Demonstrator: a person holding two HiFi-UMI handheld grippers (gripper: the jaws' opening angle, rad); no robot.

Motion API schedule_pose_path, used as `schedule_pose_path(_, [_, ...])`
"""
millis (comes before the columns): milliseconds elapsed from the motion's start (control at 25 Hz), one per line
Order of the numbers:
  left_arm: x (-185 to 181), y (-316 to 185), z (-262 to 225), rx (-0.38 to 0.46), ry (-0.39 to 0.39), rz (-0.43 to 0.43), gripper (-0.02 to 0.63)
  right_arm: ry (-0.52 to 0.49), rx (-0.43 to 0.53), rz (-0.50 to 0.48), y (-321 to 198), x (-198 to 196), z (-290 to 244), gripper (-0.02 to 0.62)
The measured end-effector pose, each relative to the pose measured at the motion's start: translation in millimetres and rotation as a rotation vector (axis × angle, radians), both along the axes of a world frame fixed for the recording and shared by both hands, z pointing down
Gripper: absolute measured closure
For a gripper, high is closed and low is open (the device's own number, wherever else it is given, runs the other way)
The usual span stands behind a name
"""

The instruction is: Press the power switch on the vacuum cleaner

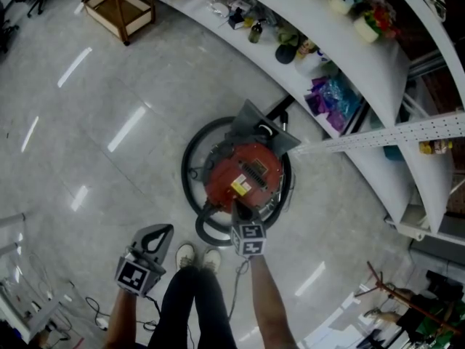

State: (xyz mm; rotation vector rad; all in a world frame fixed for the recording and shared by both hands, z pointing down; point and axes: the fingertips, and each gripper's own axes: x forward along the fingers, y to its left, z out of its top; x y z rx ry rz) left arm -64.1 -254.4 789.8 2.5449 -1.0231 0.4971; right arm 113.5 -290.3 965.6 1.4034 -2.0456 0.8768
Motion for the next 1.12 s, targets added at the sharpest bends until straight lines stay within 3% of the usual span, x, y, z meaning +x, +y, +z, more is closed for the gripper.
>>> schedule_pose_path(1120, [-5.6, -2.0, 12.1, -0.021, 0.009, -0.021, 0.598, 0.028, -0.046, 0.014, 2.1, 6.8, 25.7, 0.583])
